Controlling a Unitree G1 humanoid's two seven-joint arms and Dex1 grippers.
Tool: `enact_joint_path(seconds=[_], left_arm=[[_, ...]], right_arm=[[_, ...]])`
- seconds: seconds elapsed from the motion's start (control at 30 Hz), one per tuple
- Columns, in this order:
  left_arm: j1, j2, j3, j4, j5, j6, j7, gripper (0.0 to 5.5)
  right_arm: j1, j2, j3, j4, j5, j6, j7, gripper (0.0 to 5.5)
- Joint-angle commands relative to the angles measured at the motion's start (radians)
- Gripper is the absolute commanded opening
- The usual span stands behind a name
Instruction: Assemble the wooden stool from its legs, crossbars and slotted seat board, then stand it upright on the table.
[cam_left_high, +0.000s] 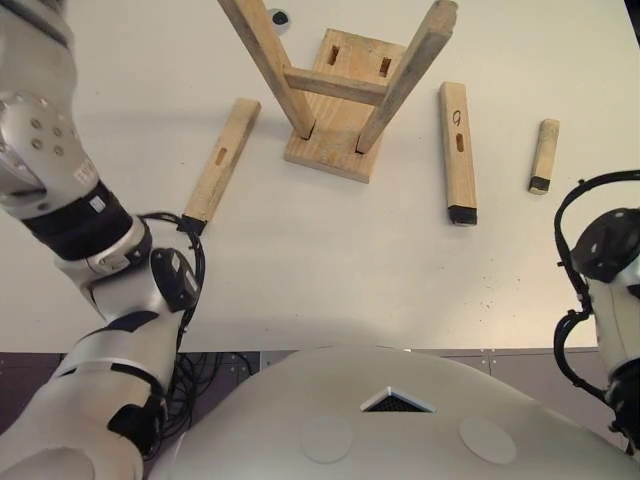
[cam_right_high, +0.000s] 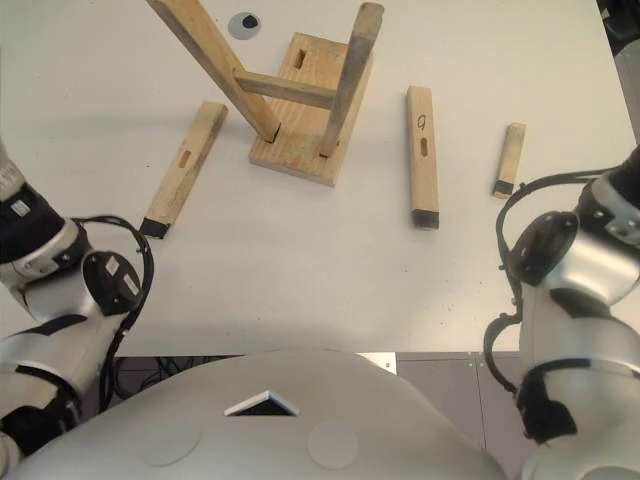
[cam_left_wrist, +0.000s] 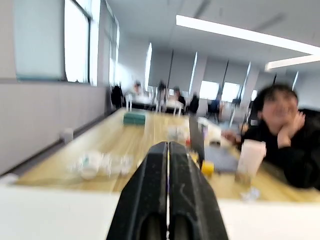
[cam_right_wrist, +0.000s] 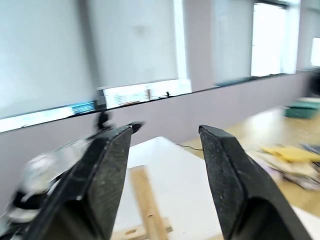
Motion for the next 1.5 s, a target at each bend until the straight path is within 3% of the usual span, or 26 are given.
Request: enact_joint_path(seconds=[0.03, 0.1, 0.23, 0.33, 0.47, 0.57, 0.7, 0.8, 0.93, 1.03, 1.07, 1.2, 1.3, 1.5], left_arm=[[0.123, -0.028, -0.092, 0.016, -0.072, 0.114, -0.085, 0.0], [0.113, -0.059, -0.136, 0.067, -0.062, 0.096, -0.094, 0.0], [0.014, -0.118, -0.264, 0.248, 0.032, -0.034, -0.108, 0.0], [-0.138, -0.126, -0.336, 0.458, 0.145, -0.163, -0.108, 0.0], [-0.323, -0.116, -0.399, 0.809, 0.294, -0.365, -0.128, 0.0], [-0.325, -0.113, -0.371, 0.883, 0.316, -0.455, -0.108, 0.0], [-0.122, -0.073, -0.311, 0.645, 0.316, -0.518, -0.082, 0.0], [0.063, -0.005, -0.253, 0.398, 0.3, -0.405, -0.1, 0.0], [0.265, 0.249, -0.51, 0.095, 0.32, -0.228, -0.43, 0.0], [0.364, 0.501, -0.614, -0.103, 0.291, -0.16, -0.696, 0.0], [0.382, 0.538, -0.635, -0.15, 0.279, -0.135, -0.741, 0.0], [0.378, 0.461, -0.748, -0.168, 0.276, -0.081, -0.741, 0.0], [0.292, 0.236, -0.786, 0.063, 0.334, -0.138, -0.581, 0.0], [0.139, 0.019, -0.782, 0.422, 0.417, -0.294, -0.453, 0.0]], right_arm=[[0.264, 0.112, 0.41, -0.115, -0.392, -0.076, -0.384, 1.73], [0.317, 0.152, 0.598, -0.114, -0.548, -0.128, -0.493, 1.38], [0.224, 0.293, 0.793, -0.053, -0.684, -0.198, -0.563, 0.64], [0.117, 0.309, 0.876, 0.035, -0.75, -0.25, -0.498, 0.1], [0.009, 0.378, 0.961, 0.087, -0.773, -0.275, -0.401, 0.04], [-0.01, 0.379, 0.94, 0.106, -0.789, -0.29, -0.376, 0.04], [-0.002, 0.251, 0.835, 0.197, -0.822, -0.377, -0.334, 0.04], [0.024, 0.147, 0.849, 0.403, -0.882, -0.512, -0.263, 0.04], [0.077, 0.158, 0.875, 0.718, -0.893, -0.651, -0.134, 0.04], [0.081, 0.149, 0.894, 0.843, -0.933, -0.728, -0.085, 0.04], [0.081, 0.143, 0.894, 0.855, -0.939, -0.737, -0.066, 0.04], [0.101, 0.119, 0.91, 0.795, -0.968, -0.735, 0.013, 0.04], [0.133, 0.097, 0.919, 0.662, -0.975, -0.682, 0.072, 0.04], [0.226, 0.041, 0.896, 0.345, -0.968, -0.498, 0.129, 0.04]])
